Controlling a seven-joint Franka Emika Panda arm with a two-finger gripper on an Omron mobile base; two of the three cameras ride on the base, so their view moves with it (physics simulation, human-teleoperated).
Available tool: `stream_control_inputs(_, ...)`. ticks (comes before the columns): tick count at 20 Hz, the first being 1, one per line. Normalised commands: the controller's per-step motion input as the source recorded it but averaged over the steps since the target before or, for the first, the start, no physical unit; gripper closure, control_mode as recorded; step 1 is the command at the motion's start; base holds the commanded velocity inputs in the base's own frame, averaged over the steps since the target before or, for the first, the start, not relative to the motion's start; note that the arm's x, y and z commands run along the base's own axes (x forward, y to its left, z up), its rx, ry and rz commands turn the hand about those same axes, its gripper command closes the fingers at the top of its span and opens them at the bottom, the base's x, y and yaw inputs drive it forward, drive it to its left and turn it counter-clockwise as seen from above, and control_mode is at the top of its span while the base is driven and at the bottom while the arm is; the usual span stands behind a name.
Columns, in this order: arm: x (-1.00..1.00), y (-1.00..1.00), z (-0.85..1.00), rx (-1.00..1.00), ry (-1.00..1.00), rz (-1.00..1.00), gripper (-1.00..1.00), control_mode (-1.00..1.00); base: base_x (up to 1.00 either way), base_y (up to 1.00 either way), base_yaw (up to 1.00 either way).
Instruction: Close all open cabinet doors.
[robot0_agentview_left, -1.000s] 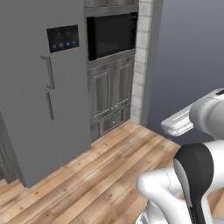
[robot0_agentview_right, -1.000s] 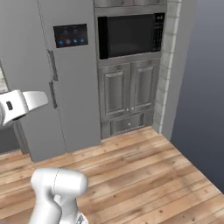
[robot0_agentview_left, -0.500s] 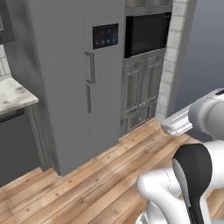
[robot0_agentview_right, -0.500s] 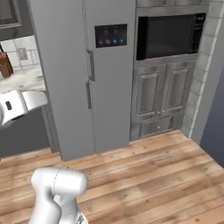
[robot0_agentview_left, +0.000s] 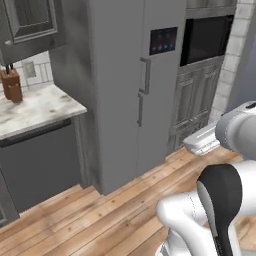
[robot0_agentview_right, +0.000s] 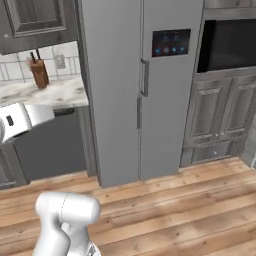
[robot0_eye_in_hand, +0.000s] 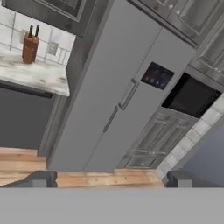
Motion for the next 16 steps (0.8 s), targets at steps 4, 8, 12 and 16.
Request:
stream_control_inputs(4,0.0,0.0,0.0,0.0,0.0,0.0,-1.0,1.0,0.26,0.6,0.26)
stream_control_inputs(8,0.0,0.0,0.0,0.0,0.0,0.0,-1.0,1.0,0.46,0.39,0.28)
stream_control_inputs(12,0.0,0.0,0.0,0.0,0.0,0.0,-1.0,1.0,0.62,0.23,0.33)
stream_control_inputs(16,0.0,0.0,0.0,0.0,0.0,0.0,-1.0,1.0,0.68,0.09,0.31)
